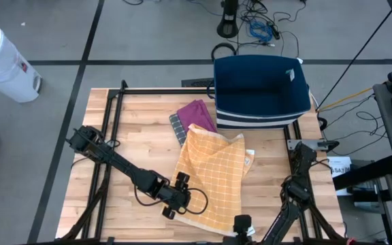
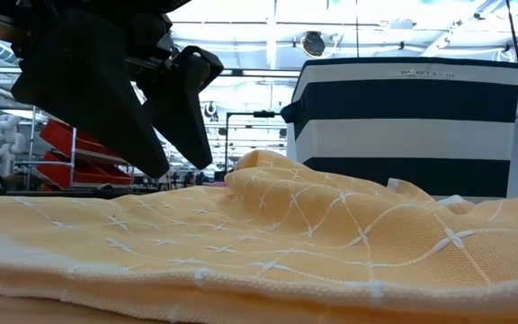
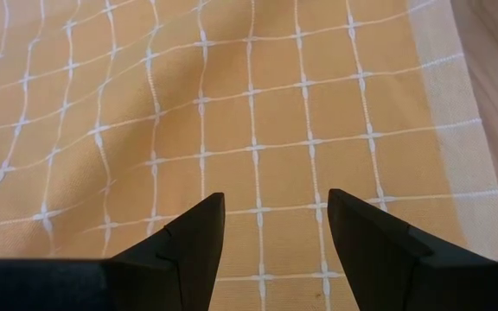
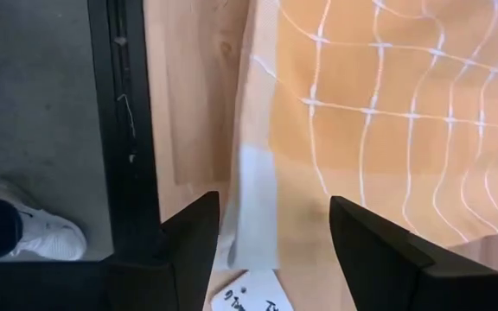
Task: Fold towel
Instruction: Fold the orange checkered towel
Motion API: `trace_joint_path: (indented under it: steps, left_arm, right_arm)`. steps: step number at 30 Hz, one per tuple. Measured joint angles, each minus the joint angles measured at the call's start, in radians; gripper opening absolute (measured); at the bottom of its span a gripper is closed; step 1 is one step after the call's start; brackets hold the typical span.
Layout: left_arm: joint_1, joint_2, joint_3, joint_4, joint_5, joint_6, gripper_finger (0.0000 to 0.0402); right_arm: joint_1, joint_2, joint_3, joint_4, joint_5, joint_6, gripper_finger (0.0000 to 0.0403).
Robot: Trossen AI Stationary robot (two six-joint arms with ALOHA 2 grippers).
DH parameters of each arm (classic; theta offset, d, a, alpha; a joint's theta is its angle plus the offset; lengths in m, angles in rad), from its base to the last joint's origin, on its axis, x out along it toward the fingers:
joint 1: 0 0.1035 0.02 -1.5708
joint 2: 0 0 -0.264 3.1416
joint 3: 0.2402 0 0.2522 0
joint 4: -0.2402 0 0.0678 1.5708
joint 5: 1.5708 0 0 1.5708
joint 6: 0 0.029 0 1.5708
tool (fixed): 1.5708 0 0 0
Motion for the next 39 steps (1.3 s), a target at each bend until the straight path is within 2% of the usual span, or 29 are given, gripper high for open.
trace_joint_path:
  steps: [8,17,22,28,31,39]
  left_arm:
    - [-0.02,0.0,0.0,-0.002,0.0,-0.003,0.0213]
    - [-0.022,0.0,0.0,-0.019,-0.009,-0.008,0.0213]
    - [-0.028,0.0,0.0,-0.021,-0.002,-0.006,0.0213]
    - [-0.063,0.0,0.0,-0.078,0.146,-0.003,0.0213]
    - [-0.092,0.0,0.0,-0.143,0.162,-0.027,0.0213]
    - [-0.15,0.0,0.0,-0.151,0.155,-0.08,0.0213]
  right_arm:
    - [0.003,0.052,0.002,0.007,-0.001,-0.019,0.0205]
    - [0.014,0.063,0.001,-0.05,0.072,0.049,0.0195]
    - [0.013,0.065,-0.001,-0.052,0.078,0.047,0.0149]
    - [0.008,0.066,-0.002,-0.055,0.08,0.047,0.006]
    - [0.008,0.066,-0.002,-0.056,0.081,0.047,0.0012]
    - [-0.003,0.066,-0.002,-0.083,0.087,0.094,0.0002]
